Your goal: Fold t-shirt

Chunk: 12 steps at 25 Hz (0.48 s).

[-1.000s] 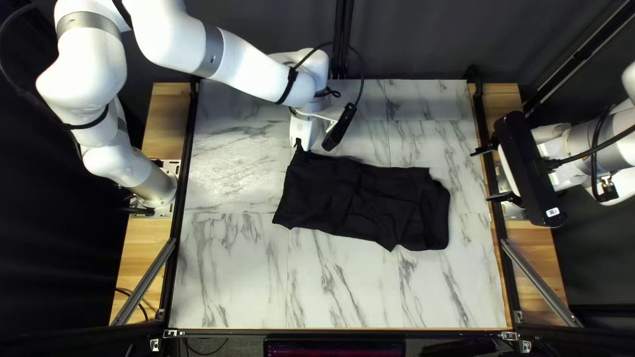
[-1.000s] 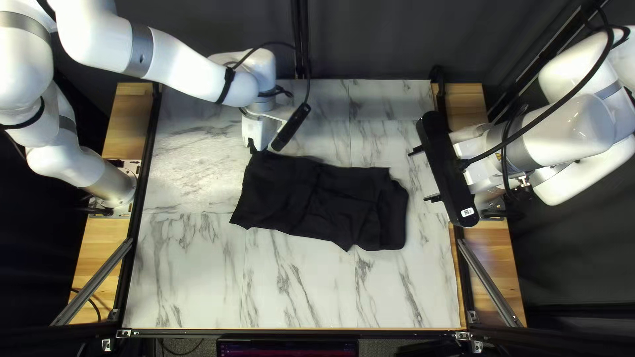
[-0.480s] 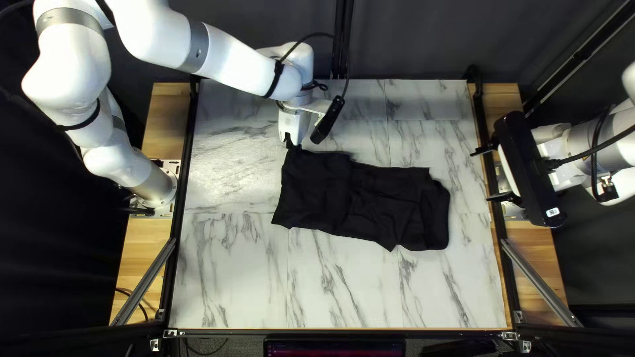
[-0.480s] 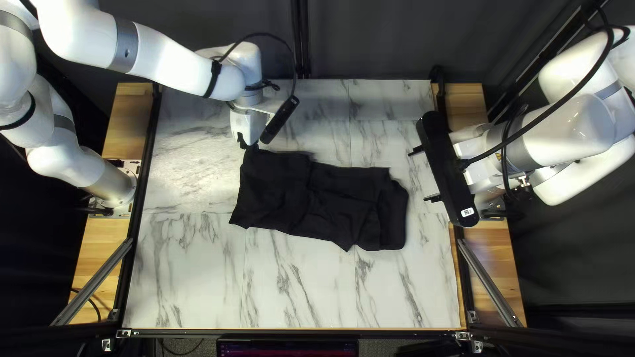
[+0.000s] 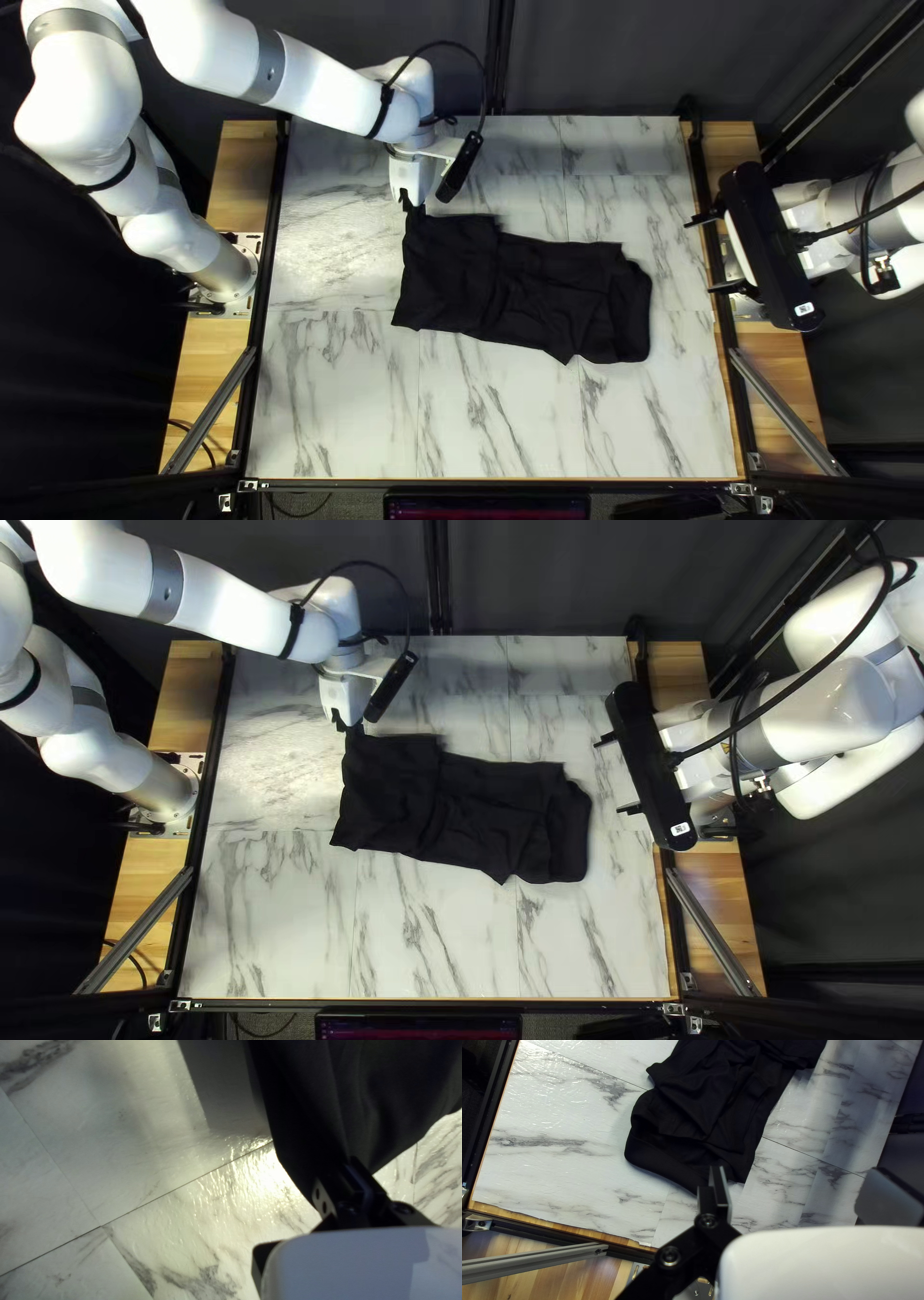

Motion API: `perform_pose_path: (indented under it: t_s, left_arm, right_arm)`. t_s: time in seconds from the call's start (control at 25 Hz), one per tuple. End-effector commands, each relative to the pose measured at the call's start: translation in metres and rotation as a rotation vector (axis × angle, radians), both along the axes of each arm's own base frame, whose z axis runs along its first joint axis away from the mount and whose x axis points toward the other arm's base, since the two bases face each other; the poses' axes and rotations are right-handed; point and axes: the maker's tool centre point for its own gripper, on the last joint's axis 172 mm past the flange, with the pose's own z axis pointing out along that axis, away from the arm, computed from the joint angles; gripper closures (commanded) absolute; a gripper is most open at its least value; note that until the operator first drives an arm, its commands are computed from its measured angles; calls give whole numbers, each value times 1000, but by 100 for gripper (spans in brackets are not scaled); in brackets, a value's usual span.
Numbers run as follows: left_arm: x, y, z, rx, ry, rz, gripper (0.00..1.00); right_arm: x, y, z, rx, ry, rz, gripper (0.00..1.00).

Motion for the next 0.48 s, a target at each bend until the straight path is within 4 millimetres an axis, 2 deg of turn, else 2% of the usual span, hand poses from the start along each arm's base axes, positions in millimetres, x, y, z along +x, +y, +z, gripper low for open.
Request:
perform_pose_path:
  t_s: [0.04,0.2,0.24,0.44,0.48]
  left_arm:
    - [12,-31,34,71,-35,6,0]
    - [33,-72,55,117,-80,-10,0]
    - [44,-90,58,130,-98,-16,0]
    - [76,-146,47,199,-137,-5,0]
    - [78,-150,45,211,-140,1,0]
  right_arm:
    - [0,0,0,0,0,0,0]
    - [0,0,0,0,0,0,0]
    - [0,0,0,0,0,0,0]
    - [0,0,0,0,0,0,0]
    - [0,0,0,0,0,0,0]
